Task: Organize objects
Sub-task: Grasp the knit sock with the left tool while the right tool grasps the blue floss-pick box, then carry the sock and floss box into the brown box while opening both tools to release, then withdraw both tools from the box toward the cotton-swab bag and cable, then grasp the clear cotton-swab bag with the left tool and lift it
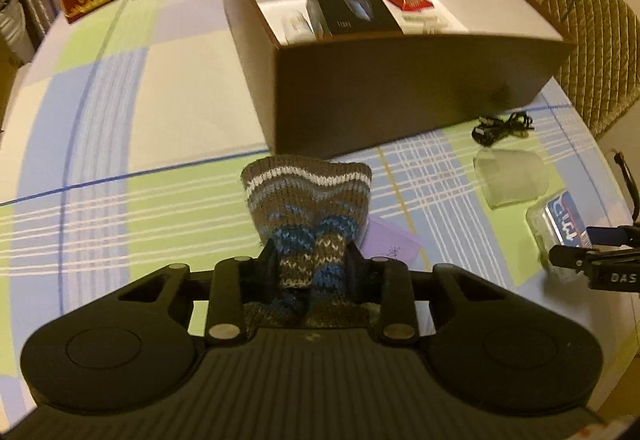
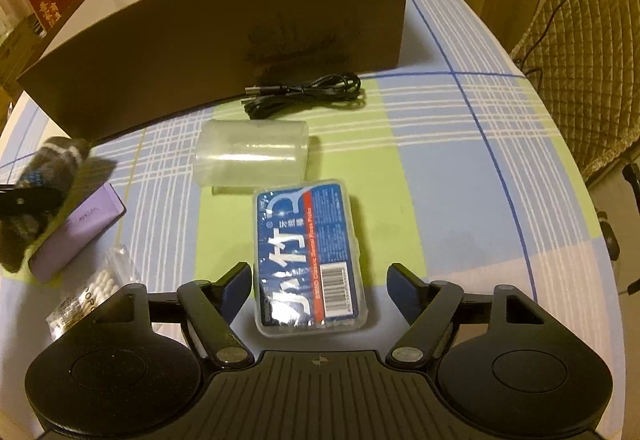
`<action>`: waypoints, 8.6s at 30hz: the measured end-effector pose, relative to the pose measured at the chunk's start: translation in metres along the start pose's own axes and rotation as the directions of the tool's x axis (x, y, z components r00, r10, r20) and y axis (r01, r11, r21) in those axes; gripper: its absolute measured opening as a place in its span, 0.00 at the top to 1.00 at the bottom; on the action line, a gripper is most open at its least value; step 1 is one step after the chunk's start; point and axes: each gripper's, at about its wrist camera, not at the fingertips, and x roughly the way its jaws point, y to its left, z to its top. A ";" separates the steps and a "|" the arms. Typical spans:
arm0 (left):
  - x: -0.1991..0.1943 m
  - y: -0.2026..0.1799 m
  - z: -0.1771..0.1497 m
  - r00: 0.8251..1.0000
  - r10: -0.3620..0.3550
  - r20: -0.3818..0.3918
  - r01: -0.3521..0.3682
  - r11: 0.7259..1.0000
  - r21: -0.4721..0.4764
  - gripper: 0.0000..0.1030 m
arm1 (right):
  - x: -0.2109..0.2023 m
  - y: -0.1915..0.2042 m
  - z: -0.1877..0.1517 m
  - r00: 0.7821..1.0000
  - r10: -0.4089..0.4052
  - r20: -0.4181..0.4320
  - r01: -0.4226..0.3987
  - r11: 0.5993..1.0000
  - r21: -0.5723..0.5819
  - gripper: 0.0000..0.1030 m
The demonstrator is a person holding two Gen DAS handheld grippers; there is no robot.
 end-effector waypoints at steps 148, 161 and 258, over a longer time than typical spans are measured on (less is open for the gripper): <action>0.007 -0.064 0.157 0.993 0.117 0.017 -0.117 0.993 -0.023 0.15 | -0.015 0.000 0.220 0.961 0.275 0.008 -0.260 0.917 -0.302 0.06; -0.048 -0.081 0.133 0.990 0.100 0.098 -0.098 0.995 -0.019 0.14 | -0.068 -0.003 0.192 0.936 0.334 0.107 -0.296 0.916 -0.269 0.02; 0.002 -0.108 -0.074 0.996 0.013 -0.086 0.007 0.973 0.229 0.25 | -0.062 -0.052 -0.012 0.977 0.205 -0.062 -0.207 0.978 -0.037 0.02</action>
